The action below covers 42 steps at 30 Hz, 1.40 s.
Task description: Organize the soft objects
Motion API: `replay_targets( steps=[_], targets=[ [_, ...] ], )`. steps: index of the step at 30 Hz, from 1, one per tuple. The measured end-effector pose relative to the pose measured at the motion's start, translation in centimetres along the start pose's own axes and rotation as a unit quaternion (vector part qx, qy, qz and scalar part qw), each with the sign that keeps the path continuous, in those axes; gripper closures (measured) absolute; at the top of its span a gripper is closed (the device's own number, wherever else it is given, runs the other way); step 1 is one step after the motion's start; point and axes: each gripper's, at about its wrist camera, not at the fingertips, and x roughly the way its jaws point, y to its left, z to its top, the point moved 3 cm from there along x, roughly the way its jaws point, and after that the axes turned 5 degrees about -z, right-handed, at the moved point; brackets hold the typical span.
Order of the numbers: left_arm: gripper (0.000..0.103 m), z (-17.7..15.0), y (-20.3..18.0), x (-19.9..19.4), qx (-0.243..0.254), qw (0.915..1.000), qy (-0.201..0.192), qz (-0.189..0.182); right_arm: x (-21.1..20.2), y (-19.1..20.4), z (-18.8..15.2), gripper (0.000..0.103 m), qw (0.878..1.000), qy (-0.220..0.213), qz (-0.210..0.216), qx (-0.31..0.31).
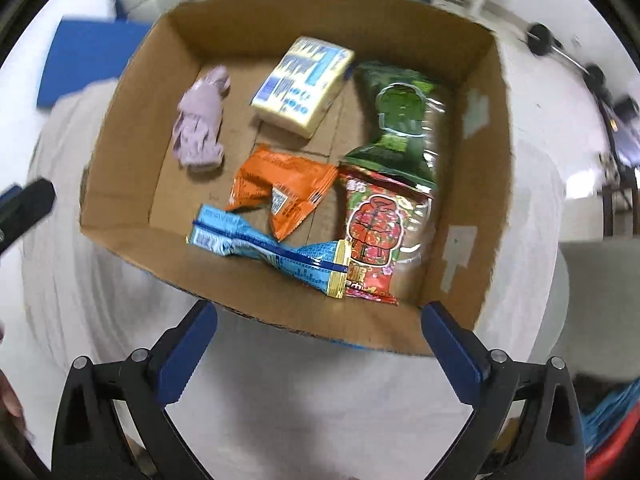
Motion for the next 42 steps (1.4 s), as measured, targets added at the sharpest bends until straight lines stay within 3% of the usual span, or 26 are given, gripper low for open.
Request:
replay_targets(
  steps=[7, 16, 23, 31, 42],
  targets=[
    [0.000, 0.1, -1.3, -0.3, 0.015, 0.9999, -0.005, 0.007, -2.8, -1.6, -0.3, 0.000, 0.996, -0.059, -0.039, 0.059],
    [0.000, -0.2, -2.0, -1.8, 0.015, 0.9998, -0.011, 0.006, -5.1, -2.4, -1.4, 0.000, 0.993, -0.075, -0.026, 0.085],
    [0.000, -1.6, -2.4, -7.3, 0.006, 0.9994, -0.033, -0.004, -11.5, -2.3, -5.0, 0.000, 0.985, -0.141, -0.031, 0.091],
    [0.000, -4.1, -4.1, -15.9, 0.037, 0.9964, -0.076, -0.006, -20.2, -1.5, -10.7, 0.000, 0.979, -0.184, -0.026, 0.081],
    [0.000, -7.4, -4.2, -21.7, 0.038, 0.9966, -0.072, -0.013, -28.6, -1.2, -16.9, 0.000, 0.969, -0.221, -0.012, 0.106]
  ],
)
